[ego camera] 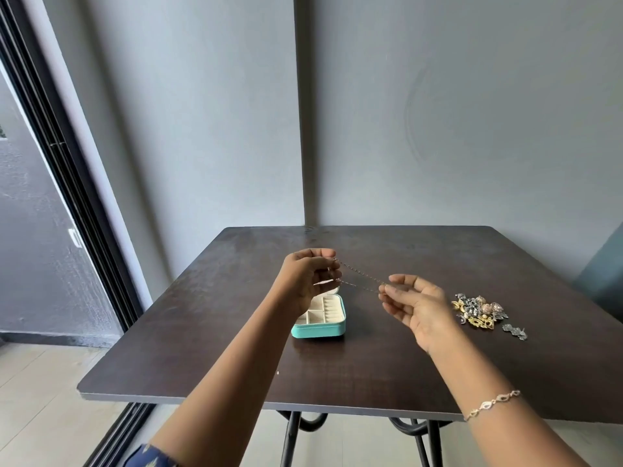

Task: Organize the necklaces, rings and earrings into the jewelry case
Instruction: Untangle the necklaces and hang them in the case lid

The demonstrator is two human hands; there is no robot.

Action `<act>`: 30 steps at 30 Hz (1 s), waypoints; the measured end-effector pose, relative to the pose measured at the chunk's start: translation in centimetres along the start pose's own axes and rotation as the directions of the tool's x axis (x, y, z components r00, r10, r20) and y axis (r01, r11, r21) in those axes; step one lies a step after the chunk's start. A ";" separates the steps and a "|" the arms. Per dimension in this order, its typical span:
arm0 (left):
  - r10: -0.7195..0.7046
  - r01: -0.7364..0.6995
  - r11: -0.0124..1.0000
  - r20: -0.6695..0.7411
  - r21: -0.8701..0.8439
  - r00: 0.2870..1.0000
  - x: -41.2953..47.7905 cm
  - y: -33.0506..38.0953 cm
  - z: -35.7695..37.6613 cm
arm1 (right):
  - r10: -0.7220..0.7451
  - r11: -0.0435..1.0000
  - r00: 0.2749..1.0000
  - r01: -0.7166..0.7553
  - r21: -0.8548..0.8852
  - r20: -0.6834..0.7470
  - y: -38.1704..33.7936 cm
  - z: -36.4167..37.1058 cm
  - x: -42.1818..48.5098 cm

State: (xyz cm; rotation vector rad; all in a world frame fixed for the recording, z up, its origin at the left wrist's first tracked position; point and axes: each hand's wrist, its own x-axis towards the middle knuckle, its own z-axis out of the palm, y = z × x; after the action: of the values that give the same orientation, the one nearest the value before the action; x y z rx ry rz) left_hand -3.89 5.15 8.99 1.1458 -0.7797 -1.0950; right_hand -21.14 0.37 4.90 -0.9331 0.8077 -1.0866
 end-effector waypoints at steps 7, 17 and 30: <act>-0.041 0.037 0.994 -0.039 -0.103 0.998 1.3 -2.5 -1.8 | -0.054 0.974 0.983 0.091 -0.206 0.176 -4.4 2.6 2.7; 0.169 -0.091 0.950 -0.245 0.300 0.955 4.5 -5.3 -5.0 | -0.037 0.691 0.926 0.295 -0.660 0.375 -5.8 7.5 6.9; 0.083 0.066 0.945 -0.433 0.319 0.897 12.0 -8.4 -9.3 | -0.041 0.540 0.894 0.396 -0.743 0.447 -4.7 8.5 11.8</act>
State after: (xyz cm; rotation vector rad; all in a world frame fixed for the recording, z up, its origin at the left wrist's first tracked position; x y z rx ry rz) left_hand 6.07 -3.71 -2.16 1.6029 -0.6132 -0.6641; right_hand -11.98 -9.97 11.50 -2.0497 0.8819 -0.6463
